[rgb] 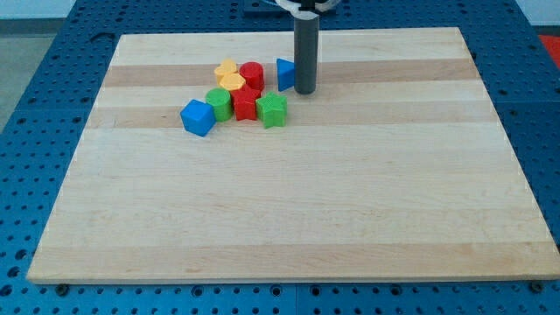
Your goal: Slide the blue triangle closer to the red circle
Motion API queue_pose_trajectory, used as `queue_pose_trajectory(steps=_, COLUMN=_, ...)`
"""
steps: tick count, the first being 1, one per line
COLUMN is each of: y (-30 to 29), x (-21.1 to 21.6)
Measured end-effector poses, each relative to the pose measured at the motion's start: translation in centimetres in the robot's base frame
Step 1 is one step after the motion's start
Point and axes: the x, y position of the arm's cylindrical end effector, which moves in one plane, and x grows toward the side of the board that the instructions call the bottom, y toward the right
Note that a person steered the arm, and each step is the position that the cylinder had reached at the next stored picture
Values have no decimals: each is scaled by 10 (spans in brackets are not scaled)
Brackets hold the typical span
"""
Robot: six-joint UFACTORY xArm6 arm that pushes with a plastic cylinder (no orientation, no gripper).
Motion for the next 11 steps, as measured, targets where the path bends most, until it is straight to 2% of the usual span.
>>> queue_pose_trajectory(steps=2, y=47, x=-3)
queue_pose_trajectory(steps=5, y=-1, x=-18)
queue_pose_trajectory(steps=11, y=-34, x=-32)
